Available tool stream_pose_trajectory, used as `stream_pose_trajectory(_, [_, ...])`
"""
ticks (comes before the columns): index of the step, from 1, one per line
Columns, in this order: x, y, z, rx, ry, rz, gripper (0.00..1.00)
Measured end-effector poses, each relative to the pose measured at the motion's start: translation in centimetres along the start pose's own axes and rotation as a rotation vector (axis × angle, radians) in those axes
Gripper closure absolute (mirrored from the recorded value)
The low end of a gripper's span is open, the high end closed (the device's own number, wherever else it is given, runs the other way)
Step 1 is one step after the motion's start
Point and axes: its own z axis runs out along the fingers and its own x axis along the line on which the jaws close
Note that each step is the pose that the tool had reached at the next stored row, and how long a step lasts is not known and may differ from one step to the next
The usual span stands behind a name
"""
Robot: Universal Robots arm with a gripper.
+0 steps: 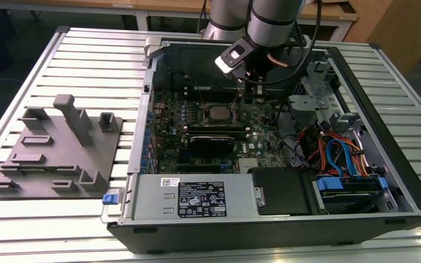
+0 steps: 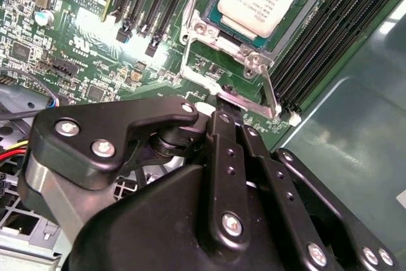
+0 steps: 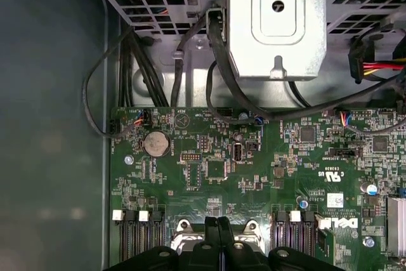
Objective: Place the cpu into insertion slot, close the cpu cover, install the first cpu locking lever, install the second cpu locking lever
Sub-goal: 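Close the cpu cover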
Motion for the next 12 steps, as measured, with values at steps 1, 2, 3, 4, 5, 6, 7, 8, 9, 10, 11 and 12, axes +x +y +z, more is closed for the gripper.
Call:
stream_pose_trajectory(1, [0.0,-0.09,0.0,0.0,0.0001,0.0,0.89])
stream_pose_trajectory(2, [0.0,-0.17,0.01,-0.0001,0.0001,0.0,0.89])
stream_pose_trajectory(3, [0.0,-0.25,0.01,0.0,0.0001,0.0,0.89])
stream_pose_trajectory(4, [-0.01,-0.3,0.02,-0.0001,0.0001,0.0,0.89])
stream_pose_trajectory(5, [-0.01,-0.35,0.02,0.0,0.0,0.0,0.89])
stream_pose_trajectory(6, [-0.01,-0.4,0.02,0.0,0.0,0.0,0.89])
stream_pose_trajectory(7, [-0.01,-0.44,0.02,0.0,0.0,0.0,0.89])
stream_pose_trajectory(8, [-0.01,-0.48,0.03,0.0,-0.0001,0.0,0.89])
stream_pose_trajectory(9, [-0.01,-0.52,0.03,0.0001,-0.0001,0.0,0.89])
stream_pose_trajectory(10, [-0.01,-0.55,0.03,0.0,-0.0001,0.0,0.89])
stream_pose_trajectory(11, [-0.01,-0.59,0.04,0.0,-0.0001,0.0,0.89])
stream_pose_trajectory(12, [-0.01,-0.62,0.05,0.0,0.0,0.0,0.89])
